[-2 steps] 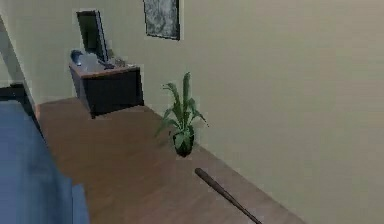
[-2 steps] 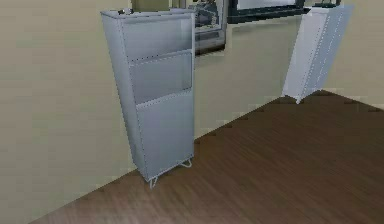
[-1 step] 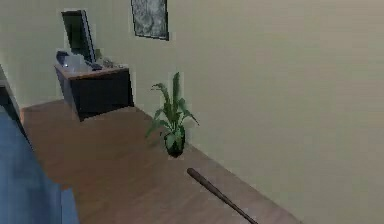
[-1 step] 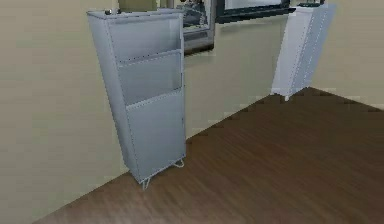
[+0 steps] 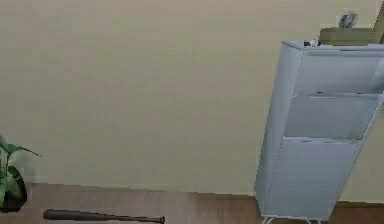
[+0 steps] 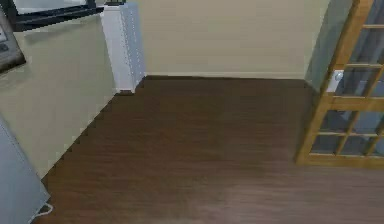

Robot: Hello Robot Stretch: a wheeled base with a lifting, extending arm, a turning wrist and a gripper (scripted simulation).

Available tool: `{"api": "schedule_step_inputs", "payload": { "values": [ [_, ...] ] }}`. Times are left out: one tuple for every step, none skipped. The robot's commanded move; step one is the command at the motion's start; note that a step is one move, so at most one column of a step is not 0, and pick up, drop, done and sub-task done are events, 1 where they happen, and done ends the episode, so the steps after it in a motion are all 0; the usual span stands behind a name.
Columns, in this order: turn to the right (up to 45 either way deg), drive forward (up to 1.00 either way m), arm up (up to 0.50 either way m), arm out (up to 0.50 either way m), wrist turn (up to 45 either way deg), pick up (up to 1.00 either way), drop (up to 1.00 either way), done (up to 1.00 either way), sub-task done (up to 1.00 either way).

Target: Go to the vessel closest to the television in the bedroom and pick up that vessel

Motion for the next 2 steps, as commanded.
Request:
{"api": "schedule_step_inputs", "payload": {
  "values": [
    [45.0,0.00,0.00,0.00,0.0,0.00,0.00,0.00,0.00],
    [45.0,0.00,0.00,0.00,0.0,0.00,0.00,0.00,0.00]
  ]
}}
